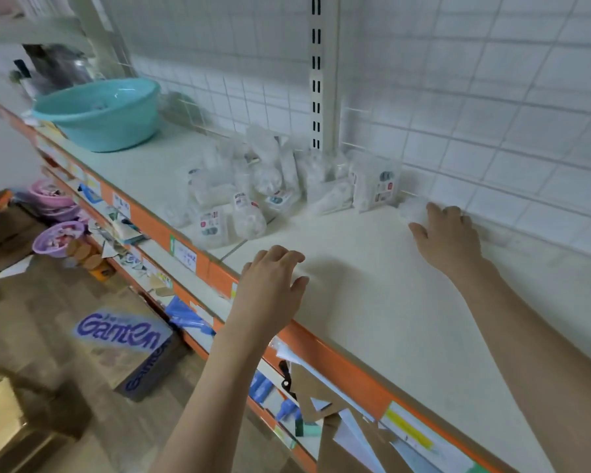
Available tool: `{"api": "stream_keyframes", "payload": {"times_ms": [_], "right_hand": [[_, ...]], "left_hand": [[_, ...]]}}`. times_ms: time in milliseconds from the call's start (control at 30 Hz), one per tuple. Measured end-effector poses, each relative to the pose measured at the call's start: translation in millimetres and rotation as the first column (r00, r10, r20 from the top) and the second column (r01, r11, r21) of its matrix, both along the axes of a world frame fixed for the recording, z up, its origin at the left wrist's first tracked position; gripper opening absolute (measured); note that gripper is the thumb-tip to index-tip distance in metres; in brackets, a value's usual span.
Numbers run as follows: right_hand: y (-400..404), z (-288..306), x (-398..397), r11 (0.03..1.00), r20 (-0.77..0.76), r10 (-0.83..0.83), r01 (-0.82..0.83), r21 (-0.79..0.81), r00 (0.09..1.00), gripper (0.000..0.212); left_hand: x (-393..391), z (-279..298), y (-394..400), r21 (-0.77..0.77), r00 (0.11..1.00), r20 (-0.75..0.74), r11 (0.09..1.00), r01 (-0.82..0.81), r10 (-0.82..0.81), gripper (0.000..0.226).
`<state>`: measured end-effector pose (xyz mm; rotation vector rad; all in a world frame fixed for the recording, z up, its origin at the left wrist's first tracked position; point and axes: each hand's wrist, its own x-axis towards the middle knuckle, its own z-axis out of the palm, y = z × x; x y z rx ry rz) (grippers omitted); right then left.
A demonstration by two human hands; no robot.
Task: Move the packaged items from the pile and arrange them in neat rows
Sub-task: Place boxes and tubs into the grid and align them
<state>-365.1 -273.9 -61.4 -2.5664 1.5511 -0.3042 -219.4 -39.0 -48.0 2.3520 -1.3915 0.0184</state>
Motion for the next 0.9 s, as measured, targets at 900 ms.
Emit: {"api": "stream_keyframes", "payload": {"times_ms": [900], "right_hand": [[126, 15, -55, 0.941, 0.449, -0.337, 0.309, 0.138, 0.828, 0.074]], "left_hand": [[22, 31, -226, 0.108, 0.849, 0.392, 0.934, 0.34, -0.354, 0.037]]}}
